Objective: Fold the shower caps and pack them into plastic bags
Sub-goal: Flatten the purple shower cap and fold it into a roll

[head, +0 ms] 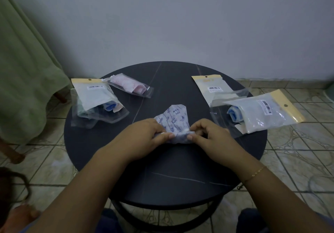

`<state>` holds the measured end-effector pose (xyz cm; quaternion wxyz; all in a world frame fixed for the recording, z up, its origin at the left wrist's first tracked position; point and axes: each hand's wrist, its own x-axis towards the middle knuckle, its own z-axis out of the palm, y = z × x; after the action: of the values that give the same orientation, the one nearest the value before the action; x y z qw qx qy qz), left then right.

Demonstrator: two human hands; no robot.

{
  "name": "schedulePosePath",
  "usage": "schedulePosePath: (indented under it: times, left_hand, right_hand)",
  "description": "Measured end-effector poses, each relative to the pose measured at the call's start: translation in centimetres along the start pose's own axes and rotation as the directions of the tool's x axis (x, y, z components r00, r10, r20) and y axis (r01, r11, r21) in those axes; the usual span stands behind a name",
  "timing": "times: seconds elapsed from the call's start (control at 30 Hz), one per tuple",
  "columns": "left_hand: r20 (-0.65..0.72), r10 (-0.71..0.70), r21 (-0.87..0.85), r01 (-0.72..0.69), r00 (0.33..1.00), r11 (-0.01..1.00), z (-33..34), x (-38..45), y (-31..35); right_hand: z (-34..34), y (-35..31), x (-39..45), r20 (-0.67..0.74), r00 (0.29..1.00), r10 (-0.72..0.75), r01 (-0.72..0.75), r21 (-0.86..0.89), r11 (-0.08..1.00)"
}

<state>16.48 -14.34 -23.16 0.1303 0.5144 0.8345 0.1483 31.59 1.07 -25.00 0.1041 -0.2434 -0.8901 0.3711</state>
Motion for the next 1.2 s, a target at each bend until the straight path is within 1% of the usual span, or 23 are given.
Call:
schedulePosePath:
  times: [0.1, 0.17, 0.27, 0.33, 0.4, 0.47, 0.5, 0.53, 0.6, 0.67, 0.73, 0.77, 0.83, 0.87, 0.93, 1.07, 1.13, 1.2]
  left_hand:
    - [-0.066, -0.068, -0.041, 0.065, 0.996, 0.997, 0.2, 0.0, 0.3]
    - [-0.095, -0.087, 0.008, 0.088, 0.992, 0.996, 0.2, 0.1, 0.4]
    - [-0.169, -0.076, 0.141, 0.100, 0.983, 0.985, 0.2, 0.5, 0.7]
    - [-0.228, -0.038, 0.256, 0.098, 0.973, 0.962, 0.4, 1.0, 0.7]
    - [-0.249, -0.037, 0.317, 0.118, 0.968, 0.941, 0.8, 1.5, 0.7]
    - [-0.306, 0.009, 0.268, 0.077, 0.952, 0.960, 1.5, 1.7, 0.6]
    - [-0.335, 0.055, 0.228, 0.025, 0.940, 0.973, 1.8, 1.8, 0.7]
    - [-0.336, 0.095, 0.193, -0.030, 0.937, 0.981, 2.0, 1.9, 0.8]
    - [-0.235, 0.134, 0.163, -0.097, 0.963, 0.982, 2.4, 2.0, 1.0]
    - [-0.109, 0.124, 0.171, -0.105, 0.986, 0.980, 2.6, 2.3, 1.0]
    - [-0.030, 0.106, 0.167, -0.100, 0.994, 0.981, 2.6, 2.6, 0.8]
    - [-0.005, 0.100, 0.148, -0.098, 0.995, 0.984, 2.6, 2.8, 0.7]
    - [0.037, 0.088, 0.092, -0.091, 0.995, 0.992, 2.4, 3.1, 0.6]
    - [0.047, 0.086, 0.065, -0.088, 0.995, 0.994, 2.4, 3.2, 0.6]
    - [0.037, 0.070, 0.012, -0.071, 0.997, 0.997, 2.5, 3.3, 0.5]
    - [-0.015, -0.059, -0.147, 0.056, 0.998, 0.988, 2.9, 3.1, 0.1]
    - [-0.014, -0.053, -0.139, 0.051, 0.998, 0.989, 2.8, 3.0, 0.2]
    - [-0.012, -0.018, -0.120, 0.017, 1.000, 0.993, 2.5, 2.9, 0.3]
  right_hand:
    - [0.4, -0.3, 0.2, -0.053, 0.998, 0.042, -0.039, 0.063, 0.997]
    - [0.8, -0.3, 0.4, -0.104, 0.991, 0.084, -0.074, 0.096, 0.993]
    - [1.1, -0.7, 0.7, -0.160, 0.980, 0.122, -0.107, 0.096, 0.990]
    - [1.2, -1.1, 0.8, -0.181, 0.976, 0.125, -0.119, 0.044, 0.992]
    - [1.4, -1.2, 0.9, -0.200, 0.973, 0.116, -0.123, -0.024, 0.992]
    - [1.8, -1.5, 1.0, -0.229, 0.971, 0.075, -0.104, -0.115, 0.988]
    - [2.0, -1.6, 1.1, -0.247, 0.968, 0.040, -0.085, -0.177, 0.981]
    - [2.2, -1.5, 1.2, -0.258, 0.966, 0.003, -0.068, -0.240, 0.968]
    - [2.6, -1.5, 1.2, -0.257, 0.964, -0.067, -0.025, -0.338, 0.941]
    - [3.0, -1.3, 1.3, -0.255, 0.949, -0.183, 0.066, -0.409, 0.910]
    - [3.4, -1.3, 1.3, -0.203, 0.946, -0.253, 0.126, -0.489, 0.863]
    - [3.4, -1.3, 1.3, -0.163, 0.955, -0.248, 0.128, -0.525, 0.841]
    - [3.5, -1.3, 1.4, -0.071, 0.985, -0.157, 0.098, -0.522, 0.847]
    - [3.4, -1.4, 1.4, -0.038, 0.993, -0.109, 0.077, -0.489, 0.869]
    - [3.2, -1.5, 1.3, -0.031, 0.997, -0.066, 0.046, -0.429, 0.902]
    - [3.4, -1.3, 1.4, -0.068, 0.996, -0.062, 0.031, -0.388, 0.921]
    - [3.2, -1.2, 1.4, -0.073, 0.995, -0.063, 0.029, -0.389, 0.921]
    - [2.8, -1.1, 1.4, -0.026, 0.998, -0.056, 0.041, -0.398, 0.916]
